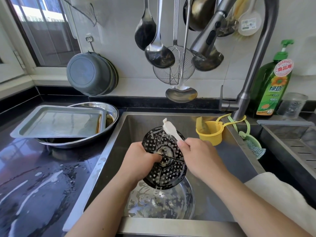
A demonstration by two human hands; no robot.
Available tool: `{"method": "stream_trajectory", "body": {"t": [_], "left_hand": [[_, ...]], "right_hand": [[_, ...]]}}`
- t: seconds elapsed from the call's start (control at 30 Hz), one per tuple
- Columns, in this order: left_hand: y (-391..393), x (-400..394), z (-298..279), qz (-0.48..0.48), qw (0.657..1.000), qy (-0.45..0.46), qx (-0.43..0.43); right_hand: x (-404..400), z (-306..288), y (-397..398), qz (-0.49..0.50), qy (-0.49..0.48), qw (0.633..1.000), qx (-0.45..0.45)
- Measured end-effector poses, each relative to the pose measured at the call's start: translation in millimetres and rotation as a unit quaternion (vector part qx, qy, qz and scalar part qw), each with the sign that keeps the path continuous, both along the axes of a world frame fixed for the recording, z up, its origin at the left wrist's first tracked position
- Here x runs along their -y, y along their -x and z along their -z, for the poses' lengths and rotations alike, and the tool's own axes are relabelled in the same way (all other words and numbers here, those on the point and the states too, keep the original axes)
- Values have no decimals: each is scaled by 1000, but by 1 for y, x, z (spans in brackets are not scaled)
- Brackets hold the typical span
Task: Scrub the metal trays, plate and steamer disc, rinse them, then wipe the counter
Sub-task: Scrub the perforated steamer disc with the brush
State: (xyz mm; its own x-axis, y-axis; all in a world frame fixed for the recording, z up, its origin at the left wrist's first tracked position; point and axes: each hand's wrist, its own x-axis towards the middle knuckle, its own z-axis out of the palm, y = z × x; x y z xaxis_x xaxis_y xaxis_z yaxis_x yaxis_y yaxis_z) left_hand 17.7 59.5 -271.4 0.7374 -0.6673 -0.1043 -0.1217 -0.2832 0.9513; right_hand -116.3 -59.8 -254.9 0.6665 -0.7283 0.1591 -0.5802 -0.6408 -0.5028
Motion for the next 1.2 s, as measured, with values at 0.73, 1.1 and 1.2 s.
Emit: {"method": "stream_trajectory", "body": {"t": [0.73,1.1,1.2], "left_hand": [[2,0,3,38,999,4,25],[-1,-2,3,35,999,32,6],[0,-2,2,44,999,24,-4]], "right_hand": [[2,7,-5,0,-32,998,-60],[-11,3,-5,-74,-39,991,-103],[1,0,-1,-5,-21,997,-72]]}}
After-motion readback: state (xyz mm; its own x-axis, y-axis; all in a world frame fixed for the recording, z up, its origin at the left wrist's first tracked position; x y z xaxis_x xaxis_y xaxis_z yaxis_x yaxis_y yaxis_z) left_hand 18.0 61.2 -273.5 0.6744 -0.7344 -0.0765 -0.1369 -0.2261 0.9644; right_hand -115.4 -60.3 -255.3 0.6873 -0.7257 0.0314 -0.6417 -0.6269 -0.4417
